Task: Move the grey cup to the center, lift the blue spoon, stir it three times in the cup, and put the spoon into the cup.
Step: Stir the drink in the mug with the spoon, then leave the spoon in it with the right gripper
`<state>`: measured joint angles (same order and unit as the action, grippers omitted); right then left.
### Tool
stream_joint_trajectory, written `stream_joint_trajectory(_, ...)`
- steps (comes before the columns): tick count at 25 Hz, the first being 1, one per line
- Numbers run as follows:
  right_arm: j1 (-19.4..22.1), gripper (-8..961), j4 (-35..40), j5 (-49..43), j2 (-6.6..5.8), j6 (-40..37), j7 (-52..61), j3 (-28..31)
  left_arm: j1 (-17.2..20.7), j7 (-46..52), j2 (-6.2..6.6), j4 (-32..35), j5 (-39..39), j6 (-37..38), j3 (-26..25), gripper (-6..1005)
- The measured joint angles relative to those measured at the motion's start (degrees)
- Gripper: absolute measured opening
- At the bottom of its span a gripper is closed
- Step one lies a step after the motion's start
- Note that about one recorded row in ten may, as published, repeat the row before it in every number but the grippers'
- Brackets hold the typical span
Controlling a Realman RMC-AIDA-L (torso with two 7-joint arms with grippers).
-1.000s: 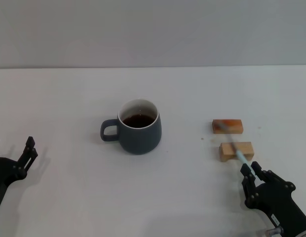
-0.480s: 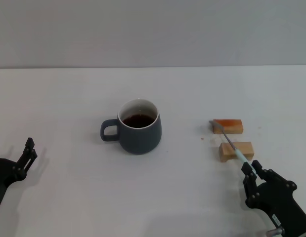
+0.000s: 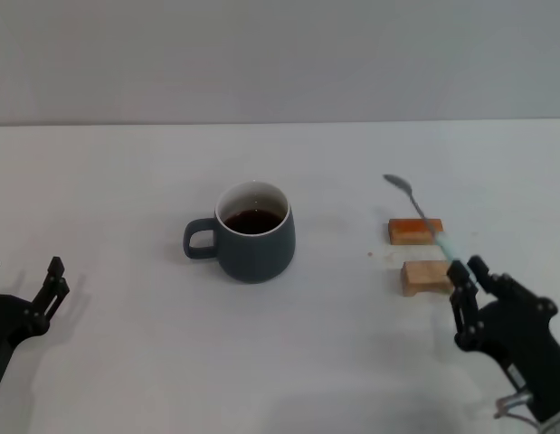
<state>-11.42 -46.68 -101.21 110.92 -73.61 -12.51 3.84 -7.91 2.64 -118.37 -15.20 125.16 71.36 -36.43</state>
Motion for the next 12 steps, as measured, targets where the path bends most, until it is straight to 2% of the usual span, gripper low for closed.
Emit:
stream_joint_trajectory(1, -0.3, 160, -5.8, 0.0, -2.62, 1.9, -3.8, 1.9, 0.0, 0.0, -0.04, 0.0, 0.0, 0.0, 0.1, 858)
stream_joint_trajectory(2, -0.3, 160, -5.8, 0.0, -2.62, 1.9, -3.8, 1.9, 0.0, 0.0, -0.04, 0.0, 0.0, 0.0, 0.1, 858)
stream_joint_trajectory(5, -0.4, 159, -17.1, 0.0, -7.45, 8.4, -11.6, 6.9, 0.0, 0.0, -0.07, 0.0, 0.0, 0.0, 0.1, 858)
stream_joint_trajectory(6, -0.3, 159, -23.4, 0.1, -9.94, 13.5, -15.2, 10.4, 0.0, 0.0, -0.09, 0.0, 0.0, 0.0, 0.2, 858)
stream_joint_trajectory(7, -0.3, 159, -23.4, 0.1, -9.94, 13.5, -15.2, 10.4, 0.0, 0.0, -0.09, 0.0, 0.0, 0.0, 0.2, 858)
stream_joint_trajectory(8, 0.0, 159, -29.0, 0.1, -11.53, 19.4, -18.3, 14.5, 0.0, 0.0, -0.1, 0.0, 0.0, 0.1, 0.2, 858)
stream_joint_trajectory(9, 0.3, 159, -31.7, 0.1, -11.93, 22.9, -20.0, 16.8, 0.0, 0.0, -0.1, 0.0, 0.0, 0.1, 0.2, 858)
stream_joint_trajectory(10, 0.3, 159, -31.7, 0.1, -11.93, 22.9, -20.0, 16.8, 0.0, 0.0, -0.1, 0.0, -0.1, 0.1, 0.2, 858)
stream_joint_trajectory(12, 1.5, 159, -36.1, 0.1, -12.12, 31.5, -23.8, 21.9, 0.0, 0.0, -0.1, 0.1, -0.2, 0.1, 0.2, 858)
